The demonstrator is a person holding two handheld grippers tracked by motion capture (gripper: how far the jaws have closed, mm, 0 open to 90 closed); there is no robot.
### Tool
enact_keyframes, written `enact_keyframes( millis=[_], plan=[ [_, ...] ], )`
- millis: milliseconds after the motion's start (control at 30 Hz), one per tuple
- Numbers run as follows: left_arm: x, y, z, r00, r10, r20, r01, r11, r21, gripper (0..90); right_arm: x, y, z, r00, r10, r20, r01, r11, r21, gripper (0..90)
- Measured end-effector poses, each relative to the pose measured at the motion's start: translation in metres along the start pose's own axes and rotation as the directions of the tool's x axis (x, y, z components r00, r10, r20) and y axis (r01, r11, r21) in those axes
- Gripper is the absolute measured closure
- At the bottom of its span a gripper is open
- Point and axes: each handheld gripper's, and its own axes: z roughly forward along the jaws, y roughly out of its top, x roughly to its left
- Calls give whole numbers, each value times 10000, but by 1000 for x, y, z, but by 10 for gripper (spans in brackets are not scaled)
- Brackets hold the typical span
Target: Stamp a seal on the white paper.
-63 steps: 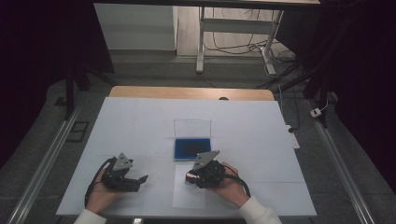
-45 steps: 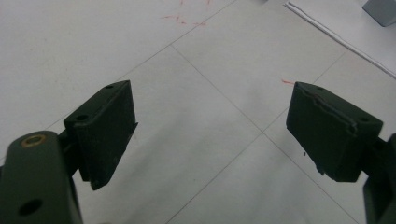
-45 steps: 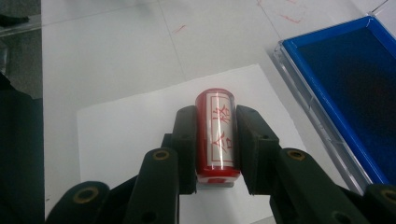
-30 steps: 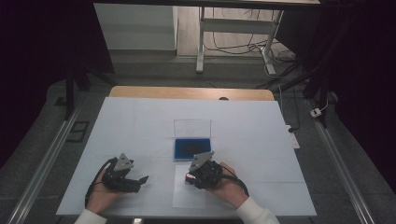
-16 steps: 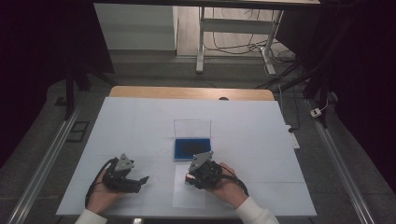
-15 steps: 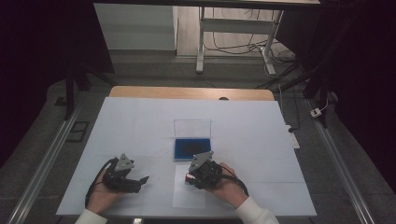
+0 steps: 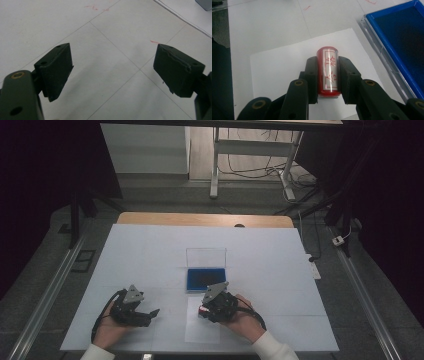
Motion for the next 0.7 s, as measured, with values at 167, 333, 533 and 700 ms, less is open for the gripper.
enact_keyframes(
  millis=[167,333,533,700],
  plan=[
    [0,0,0,10000,-38,3,38,10000,-40,160,1,0,0,10000,-61,42,61,10000,2,706],
    [0,0,-1,10000,-84,24,84,9999,-70,160,0,0,0,10000,-26,33,26,10000,-3,706],
    [2,0,-2,9999,-121,48,121,9998,-152,159,-2,0,-5,9996,-228,-136,224,9992,-318,700],
    [4,0,-2,9998,-203,77,204,9996,-197,159,-6,2,-23,9993,214,-313,-256,9899,-1393,698]
  ],
)
